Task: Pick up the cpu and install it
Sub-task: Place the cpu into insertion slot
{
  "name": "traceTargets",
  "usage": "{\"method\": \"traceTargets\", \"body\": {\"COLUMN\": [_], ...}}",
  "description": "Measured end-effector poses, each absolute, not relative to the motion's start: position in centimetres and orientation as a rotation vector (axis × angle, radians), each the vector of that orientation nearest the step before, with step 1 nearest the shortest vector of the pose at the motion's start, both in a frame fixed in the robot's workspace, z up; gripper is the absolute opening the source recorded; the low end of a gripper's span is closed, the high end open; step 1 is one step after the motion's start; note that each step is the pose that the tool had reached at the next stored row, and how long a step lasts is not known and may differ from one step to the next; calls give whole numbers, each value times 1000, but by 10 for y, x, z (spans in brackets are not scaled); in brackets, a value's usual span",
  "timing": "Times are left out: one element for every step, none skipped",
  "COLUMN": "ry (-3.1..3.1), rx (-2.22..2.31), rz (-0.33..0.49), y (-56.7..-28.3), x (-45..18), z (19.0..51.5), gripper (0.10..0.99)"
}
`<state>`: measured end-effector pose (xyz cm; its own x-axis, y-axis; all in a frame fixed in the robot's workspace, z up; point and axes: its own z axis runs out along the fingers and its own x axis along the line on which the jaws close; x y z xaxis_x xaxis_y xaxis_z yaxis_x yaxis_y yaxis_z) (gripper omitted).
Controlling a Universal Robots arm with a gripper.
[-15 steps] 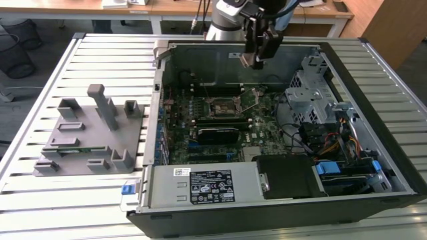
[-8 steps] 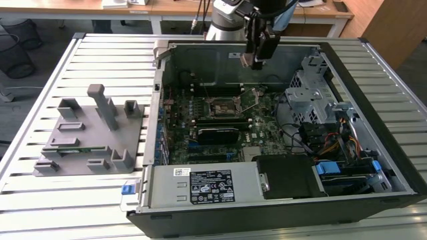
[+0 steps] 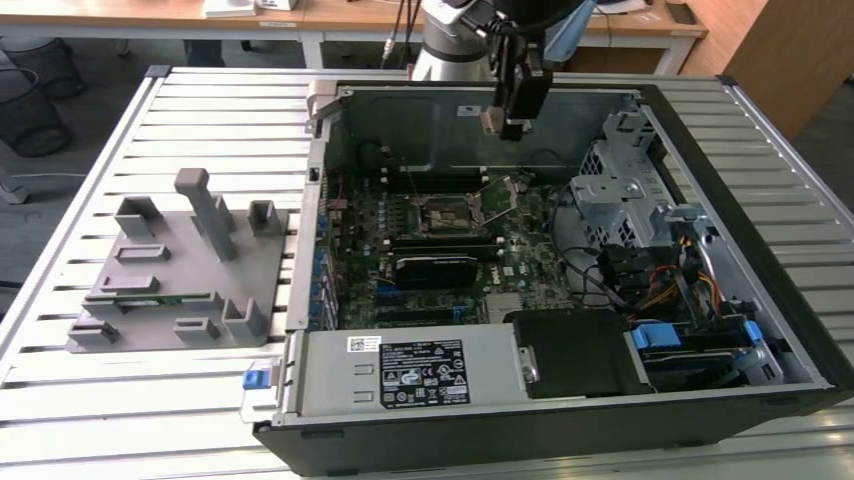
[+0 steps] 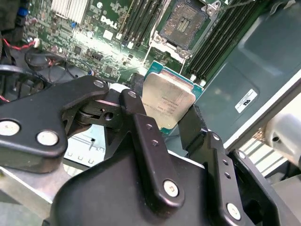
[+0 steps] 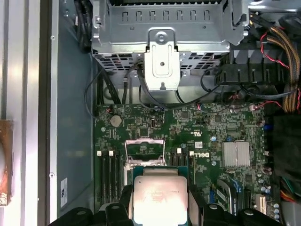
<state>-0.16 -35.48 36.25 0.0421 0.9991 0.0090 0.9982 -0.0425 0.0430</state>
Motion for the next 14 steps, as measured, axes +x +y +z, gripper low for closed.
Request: {"method": "traceTargets", "body": {"ry": [2142,2128,2112,2097,2082,2065,2047,2030,2012,2003,2002,2002,2004,2018], "rx": [2263,2276,2290,2304,2318,2332,2347,2362,2377,2384,2385,2385,2384,2372], "rz": [56,56,56,55,55,55,55,54,54,54,54,53,54,54], "y": [-355,-355,-355,-355,-355,-355,-355,-355,-355,-355,-355,-355,-355,-355], "x": [-2,-2,-2,-2,-2,-2,-2,-2,-2,-2,-2,-2,-2,-2], "z": [362,362,362,362,362,362,362,362,362,362,362,362,362,361], "gripper": [541,541,541,541,541,541,541,541,541,541,541,541,541,541]}}
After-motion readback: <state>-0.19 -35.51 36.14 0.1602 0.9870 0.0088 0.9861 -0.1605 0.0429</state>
